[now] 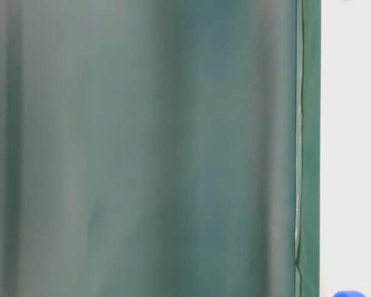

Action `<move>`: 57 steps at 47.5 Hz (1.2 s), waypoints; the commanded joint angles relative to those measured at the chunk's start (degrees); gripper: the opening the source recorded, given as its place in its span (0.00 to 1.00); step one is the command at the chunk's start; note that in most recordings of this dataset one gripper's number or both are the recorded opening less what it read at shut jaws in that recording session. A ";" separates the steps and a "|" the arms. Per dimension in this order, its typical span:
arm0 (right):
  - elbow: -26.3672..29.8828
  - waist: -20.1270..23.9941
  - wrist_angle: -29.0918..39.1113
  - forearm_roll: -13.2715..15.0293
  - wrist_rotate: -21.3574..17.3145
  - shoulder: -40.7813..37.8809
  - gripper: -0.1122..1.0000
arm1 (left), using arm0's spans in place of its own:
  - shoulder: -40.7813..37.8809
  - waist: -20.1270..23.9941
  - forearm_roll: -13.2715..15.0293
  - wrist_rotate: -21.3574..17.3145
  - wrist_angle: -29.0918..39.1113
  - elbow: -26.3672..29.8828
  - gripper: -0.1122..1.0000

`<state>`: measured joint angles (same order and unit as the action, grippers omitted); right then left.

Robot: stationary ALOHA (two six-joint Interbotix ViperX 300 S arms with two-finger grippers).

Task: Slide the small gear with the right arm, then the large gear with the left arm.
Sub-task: 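Slide the right gear back rightward to its starting spot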

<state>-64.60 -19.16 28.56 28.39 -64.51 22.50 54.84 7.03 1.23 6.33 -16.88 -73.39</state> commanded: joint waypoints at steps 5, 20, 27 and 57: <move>0.79 -0.26 0.26 3.60 0.00 6.15 0.55 | -0.53 0.44 0.09 0.00 -0.18 1.58 0.10; 1.05 -0.09 -6.59 11.25 0.00 16.61 0.55 | -0.53 2.29 0.09 0.09 -0.09 1.67 0.10; 0.97 -0.09 -11.16 15.03 0.09 20.04 0.55 | -0.62 2.46 0.09 0.18 1.23 2.02 0.10; -1.41 -0.09 -28.92 22.24 0.44 24.26 0.55 | -2.99 3.60 0.09 0.18 2.29 3.43 0.10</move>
<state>-66.36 -19.25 2.72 50.36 -64.25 46.67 53.44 10.02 1.23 6.50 -14.59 -71.81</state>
